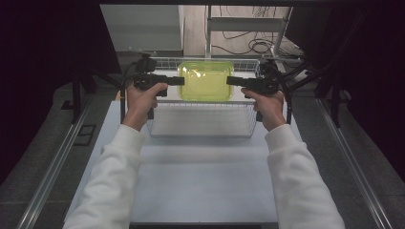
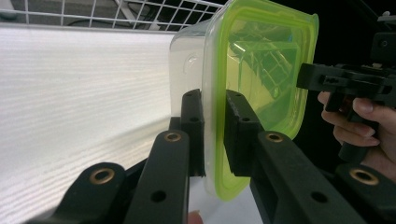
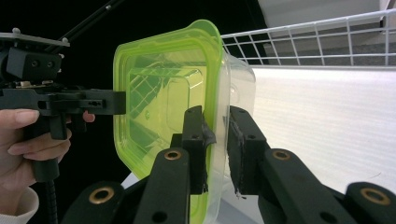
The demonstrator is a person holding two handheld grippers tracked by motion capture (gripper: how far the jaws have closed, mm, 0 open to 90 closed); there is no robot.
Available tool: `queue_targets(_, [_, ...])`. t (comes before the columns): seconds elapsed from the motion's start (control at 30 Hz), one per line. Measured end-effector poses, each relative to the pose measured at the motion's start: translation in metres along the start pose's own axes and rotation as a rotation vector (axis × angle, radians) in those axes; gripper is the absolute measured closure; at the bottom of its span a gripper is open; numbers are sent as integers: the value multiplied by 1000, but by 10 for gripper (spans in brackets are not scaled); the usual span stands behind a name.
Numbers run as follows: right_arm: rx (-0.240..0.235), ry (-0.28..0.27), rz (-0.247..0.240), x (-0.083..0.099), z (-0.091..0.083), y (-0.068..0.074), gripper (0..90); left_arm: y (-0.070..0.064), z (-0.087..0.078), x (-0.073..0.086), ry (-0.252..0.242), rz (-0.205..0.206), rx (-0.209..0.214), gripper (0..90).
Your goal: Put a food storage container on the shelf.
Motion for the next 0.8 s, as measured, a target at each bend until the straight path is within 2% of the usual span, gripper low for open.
queue_targets(0.23, [7, 2, 10, -7, 1, -3, 772, 0, 3, -6, 7, 4, 1, 801])
queue_targets(0.4, [7, 13, 19, -6, 4, -5, 771, 5, 5, -7, 19, -3, -4, 801])
queue_targets(0.8, [28, 93, 86, -4, 22, -21, 772, 27, 22, -9, 62, -73, -16, 801])
Point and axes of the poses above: each handheld gripper's, and its own axes: z roughly forward along the jaws, x roughly out of its underside, y roughly to its left, the point moved 1 cm from there along z, roughly forward along the jaws, and after that the axes turned 7 degrees about x, right-handed, at the moved point
